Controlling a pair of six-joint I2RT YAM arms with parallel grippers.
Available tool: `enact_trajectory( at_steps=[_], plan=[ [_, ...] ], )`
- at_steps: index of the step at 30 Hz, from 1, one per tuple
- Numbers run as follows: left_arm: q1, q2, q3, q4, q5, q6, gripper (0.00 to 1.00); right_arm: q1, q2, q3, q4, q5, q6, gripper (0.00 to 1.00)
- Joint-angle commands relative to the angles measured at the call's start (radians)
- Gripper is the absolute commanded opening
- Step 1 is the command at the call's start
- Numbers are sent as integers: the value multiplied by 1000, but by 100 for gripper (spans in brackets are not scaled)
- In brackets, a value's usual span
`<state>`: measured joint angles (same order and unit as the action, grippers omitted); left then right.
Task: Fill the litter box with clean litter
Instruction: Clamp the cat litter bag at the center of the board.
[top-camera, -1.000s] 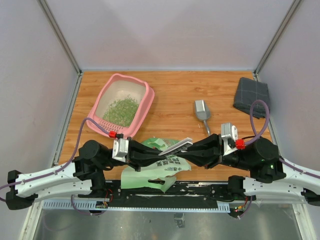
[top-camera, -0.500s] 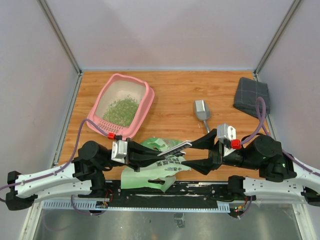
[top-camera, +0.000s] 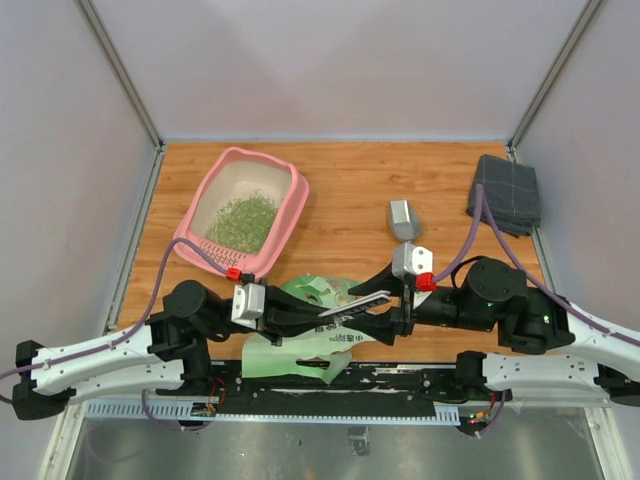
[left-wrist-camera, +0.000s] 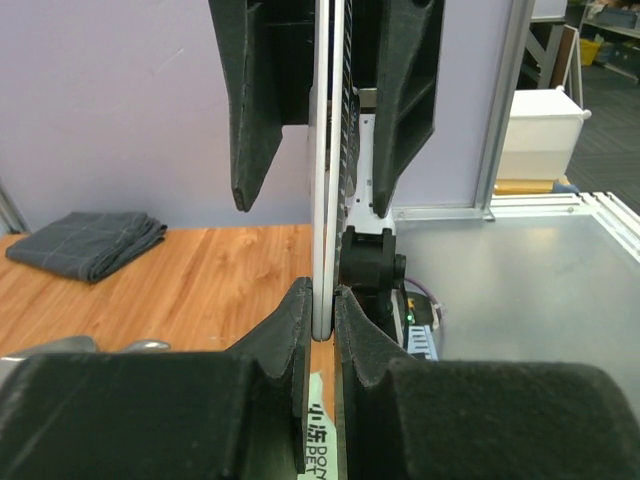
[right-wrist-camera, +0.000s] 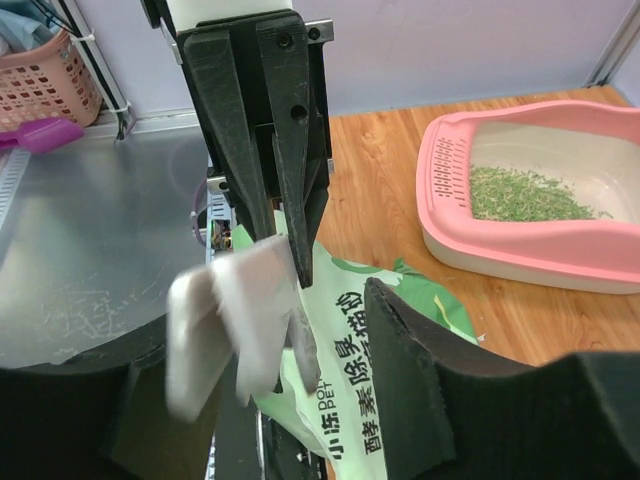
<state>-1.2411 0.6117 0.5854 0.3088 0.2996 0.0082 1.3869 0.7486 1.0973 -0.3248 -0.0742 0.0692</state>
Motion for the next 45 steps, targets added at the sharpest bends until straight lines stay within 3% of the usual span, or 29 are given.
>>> enact_trajectory(
  at_steps=[1, 3, 7, 10, 14, 17, 18, 20, 24, 28, 30, 34, 39, 45],
  plan=[
    [-3, -1, 46, 5, 27, 16, 0, 12, 28, 44, -12, -35, -20, 48],
    [-3, -6, 45, 10, 27, 16, 0, 12, 31, 41, -6, -41, -15, 44],
    [-3, -17, 38, 28, 21, 13, 0, 11, 17, 15, -3, -29, -6, 50],
    [-3, -18, 42, 17, 22, 16, 0, 12, -5, -2, -4, -22, -2, 49],
    [-3, -17, 39, 14, 24, 12, 0, 11, -16, -3, -5, -25, -1, 35],
    [-3, -16, 36, 26, 31, 6, 0, 11, -7, 4, -4, -47, -7, 4],
    [-3, -16, 36, 26, 31, 5, 0, 12, -2, 5, -5, -56, -10, 1],
    [-3, -17, 35, 24, 26, -2, 1, 11, 2, 8, -5, -74, -17, 1],
    [-3, -26, 36, -9, -15, -9, 31, 12, -14, 0, 1, -83, -50, 1],
    [-3, -46, 30, -23, -41, -4, 53, 11, -19, 1, -13, -87, -84, 1],
    [-3, -50, 29, -25, -42, 1, 60, 12, -14, 1, -12, -109, -95, 1],
    [-3, -54, 33, -42, -23, 10, 62, 11, -33, -25, 7, -184, -157, 1],
    [-3, -98, 28, -71, -11, 0, 62, 12, -109, -81, -88, -190, -378, 1],
    [-3, -125, 86, -321, -211, -33, 60, 12, -128, -86, -232, -114, -539, 1]
  ],
)
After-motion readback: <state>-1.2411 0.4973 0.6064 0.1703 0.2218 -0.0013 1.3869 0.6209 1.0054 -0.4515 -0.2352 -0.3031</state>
